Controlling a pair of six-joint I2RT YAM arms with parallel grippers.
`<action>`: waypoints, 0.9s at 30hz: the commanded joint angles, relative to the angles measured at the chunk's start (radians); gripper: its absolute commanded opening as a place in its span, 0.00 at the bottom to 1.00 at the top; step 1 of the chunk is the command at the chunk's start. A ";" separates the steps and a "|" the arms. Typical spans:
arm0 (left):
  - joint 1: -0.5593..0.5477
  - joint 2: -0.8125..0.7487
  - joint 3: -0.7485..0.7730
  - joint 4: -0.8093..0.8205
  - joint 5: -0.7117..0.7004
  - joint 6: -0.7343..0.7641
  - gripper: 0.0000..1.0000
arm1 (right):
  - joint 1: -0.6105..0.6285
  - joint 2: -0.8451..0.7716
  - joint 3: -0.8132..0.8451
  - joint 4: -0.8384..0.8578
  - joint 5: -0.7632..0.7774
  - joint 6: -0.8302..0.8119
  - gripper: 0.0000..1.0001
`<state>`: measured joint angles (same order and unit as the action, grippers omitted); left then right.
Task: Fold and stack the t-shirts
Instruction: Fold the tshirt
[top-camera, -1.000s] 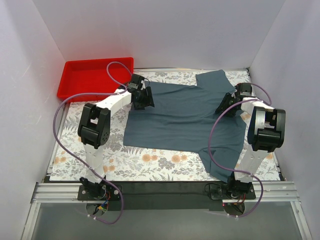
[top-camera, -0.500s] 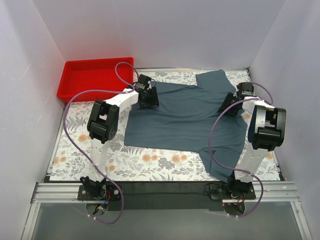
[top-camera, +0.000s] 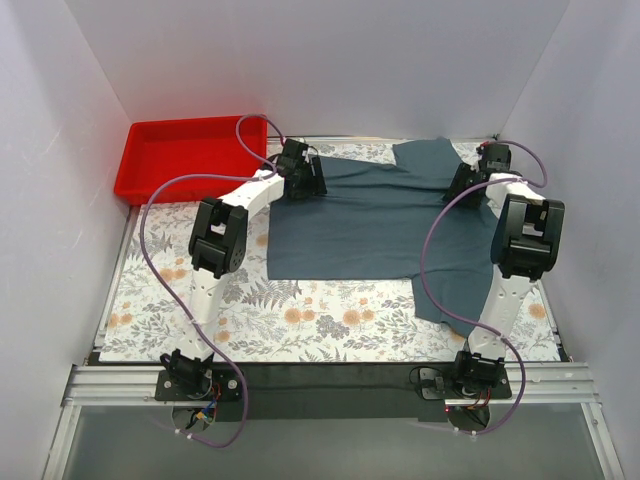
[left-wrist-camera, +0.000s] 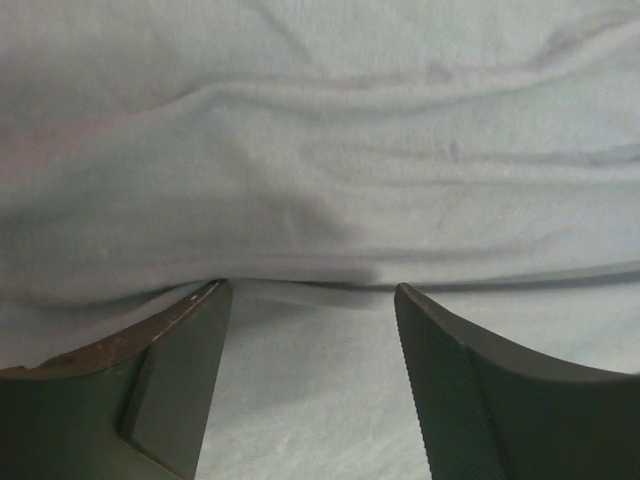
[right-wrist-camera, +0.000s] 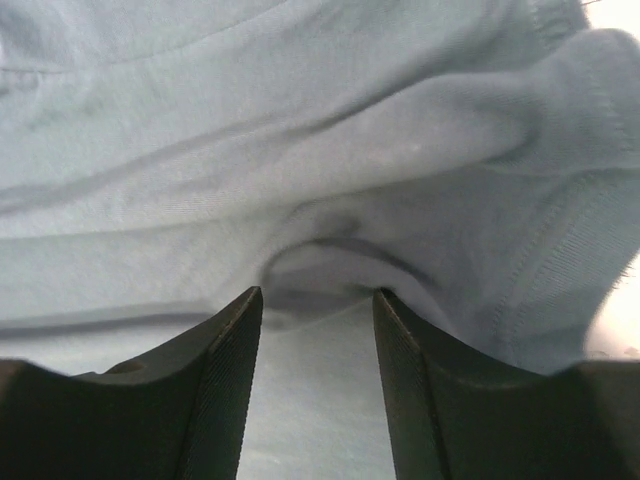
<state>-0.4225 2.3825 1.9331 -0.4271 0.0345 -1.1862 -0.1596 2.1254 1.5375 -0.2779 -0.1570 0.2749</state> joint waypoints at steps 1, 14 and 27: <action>0.021 0.001 0.020 -0.048 -0.067 0.036 0.63 | -0.014 -0.036 0.055 -0.047 0.028 -0.058 0.48; -0.010 -0.530 -0.359 -0.090 -0.067 0.042 0.74 | -0.023 -0.455 -0.169 -0.262 0.152 -0.072 0.61; -0.028 -0.868 -0.916 -0.170 -0.090 -0.047 0.69 | -0.152 -0.686 -0.494 -0.296 0.152 -0.028 0.69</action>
<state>-0.4446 1.5345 1.0531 -0.5701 -0.0193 -1.2030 -0.3134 1.4975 1.0595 -0.5793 -0.0216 0.2348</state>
